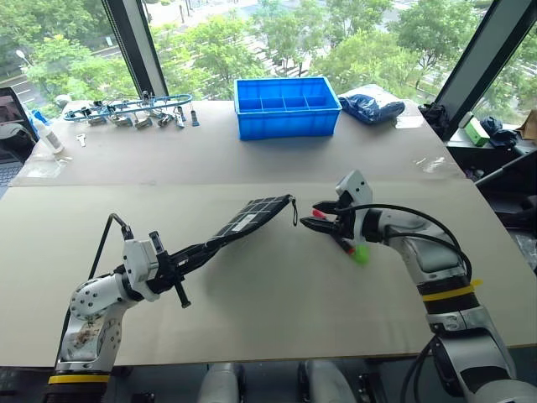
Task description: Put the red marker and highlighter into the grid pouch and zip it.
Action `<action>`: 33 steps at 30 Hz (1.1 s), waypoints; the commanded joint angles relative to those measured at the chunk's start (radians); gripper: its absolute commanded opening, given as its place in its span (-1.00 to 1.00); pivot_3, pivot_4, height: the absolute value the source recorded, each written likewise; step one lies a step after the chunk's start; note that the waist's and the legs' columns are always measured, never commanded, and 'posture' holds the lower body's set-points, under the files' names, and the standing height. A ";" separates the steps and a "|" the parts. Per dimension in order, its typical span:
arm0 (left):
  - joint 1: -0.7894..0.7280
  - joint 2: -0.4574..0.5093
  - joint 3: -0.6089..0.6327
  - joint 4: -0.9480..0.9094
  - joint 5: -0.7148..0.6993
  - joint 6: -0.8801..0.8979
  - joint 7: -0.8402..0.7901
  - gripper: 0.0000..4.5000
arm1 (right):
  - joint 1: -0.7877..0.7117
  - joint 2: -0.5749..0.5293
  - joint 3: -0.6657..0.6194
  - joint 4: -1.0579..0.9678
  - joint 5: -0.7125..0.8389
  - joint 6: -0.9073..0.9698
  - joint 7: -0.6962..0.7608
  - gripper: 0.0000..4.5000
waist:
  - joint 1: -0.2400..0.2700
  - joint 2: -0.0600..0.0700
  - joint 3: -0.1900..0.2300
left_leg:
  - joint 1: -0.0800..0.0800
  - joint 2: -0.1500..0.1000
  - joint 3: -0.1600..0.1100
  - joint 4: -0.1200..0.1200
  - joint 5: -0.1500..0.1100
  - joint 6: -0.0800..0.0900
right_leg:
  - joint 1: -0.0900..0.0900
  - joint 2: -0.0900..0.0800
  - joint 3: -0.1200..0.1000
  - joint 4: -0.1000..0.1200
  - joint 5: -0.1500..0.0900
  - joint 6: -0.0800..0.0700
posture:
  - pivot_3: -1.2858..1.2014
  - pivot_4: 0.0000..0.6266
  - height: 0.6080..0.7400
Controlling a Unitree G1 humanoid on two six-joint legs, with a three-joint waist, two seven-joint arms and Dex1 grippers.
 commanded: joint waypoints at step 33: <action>-0.015 -0.029 -0.032 -0.011 0.007 -0.015 0.009 -1.00 | 0.072 -0.055 0.015 -0.239 0.087 0.088 0.167 -0.99 | -0.002 0.000 0.000 | 0.001 0.000 -0.006 0.000 0.000 0.000 | 0.000 0.000 0.000 0.000 0.000 0.000 | 0.03 -0.52 1.00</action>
